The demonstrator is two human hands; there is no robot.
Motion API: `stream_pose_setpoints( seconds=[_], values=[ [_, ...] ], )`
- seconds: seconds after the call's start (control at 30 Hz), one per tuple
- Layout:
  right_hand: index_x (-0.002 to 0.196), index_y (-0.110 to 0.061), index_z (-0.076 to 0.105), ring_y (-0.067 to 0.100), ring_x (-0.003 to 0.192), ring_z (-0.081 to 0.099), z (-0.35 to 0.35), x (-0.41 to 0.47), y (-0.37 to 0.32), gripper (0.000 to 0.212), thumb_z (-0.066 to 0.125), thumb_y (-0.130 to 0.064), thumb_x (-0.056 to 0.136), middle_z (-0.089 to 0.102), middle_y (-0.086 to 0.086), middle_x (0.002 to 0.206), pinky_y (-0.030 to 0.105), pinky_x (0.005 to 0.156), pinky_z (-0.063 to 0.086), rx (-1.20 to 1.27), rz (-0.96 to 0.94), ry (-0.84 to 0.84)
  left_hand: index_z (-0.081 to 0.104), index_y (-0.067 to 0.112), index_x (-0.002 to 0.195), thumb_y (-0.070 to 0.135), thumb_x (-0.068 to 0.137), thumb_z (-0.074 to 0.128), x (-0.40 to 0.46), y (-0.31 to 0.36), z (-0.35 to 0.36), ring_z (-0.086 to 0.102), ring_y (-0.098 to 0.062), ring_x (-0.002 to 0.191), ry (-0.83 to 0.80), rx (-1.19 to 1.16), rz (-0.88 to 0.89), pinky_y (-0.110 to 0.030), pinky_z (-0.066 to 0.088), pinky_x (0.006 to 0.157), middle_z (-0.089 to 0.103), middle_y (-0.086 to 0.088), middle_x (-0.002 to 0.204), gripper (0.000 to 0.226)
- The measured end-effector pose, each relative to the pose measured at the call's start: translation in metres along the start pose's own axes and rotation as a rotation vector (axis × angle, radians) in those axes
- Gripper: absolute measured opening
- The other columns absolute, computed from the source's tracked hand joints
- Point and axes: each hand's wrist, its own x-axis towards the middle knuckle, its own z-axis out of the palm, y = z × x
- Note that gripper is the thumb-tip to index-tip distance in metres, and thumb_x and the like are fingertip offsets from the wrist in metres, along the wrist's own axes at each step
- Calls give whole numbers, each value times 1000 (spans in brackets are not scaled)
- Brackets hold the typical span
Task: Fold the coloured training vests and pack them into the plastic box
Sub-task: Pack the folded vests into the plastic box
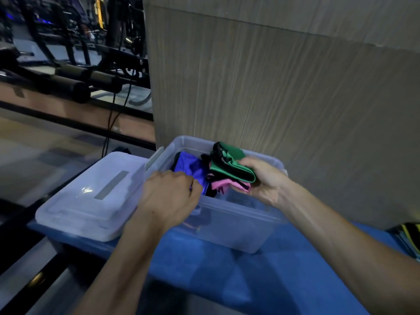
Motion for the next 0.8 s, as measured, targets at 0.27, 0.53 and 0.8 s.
stream_pose_setpoints(
  seconds=[0.27,0.53,0.8],
  values=[
    [92,-3,62,21,62,72,-14,12,3,20,42,0,97,73,13,76,33,54,61,136,29,-21,58,24,82,40,98,21,3,0,2,62,-23,92,-17,36,-11,-33,38,77,69,3,95,43],
    [116,1,56,33,76,63,-24,32,38,25,48,-2,92,64,24,101,40,62,57,-832,466,90,58,23,81,39,101,28,7,3,2,64,-23,96,-42,44,-36,-33,38,80,70,1,99,40],
    [162,-18,10,29,151,25,-20,30,32,89,66,-38,96,19,7,167,38,117,27,-1607,337,-85,60,23,81,38,101,27,7,4,0,61,-21,93,-52,45,-45,-32,35,78,69,3,96,41]
  ],
)
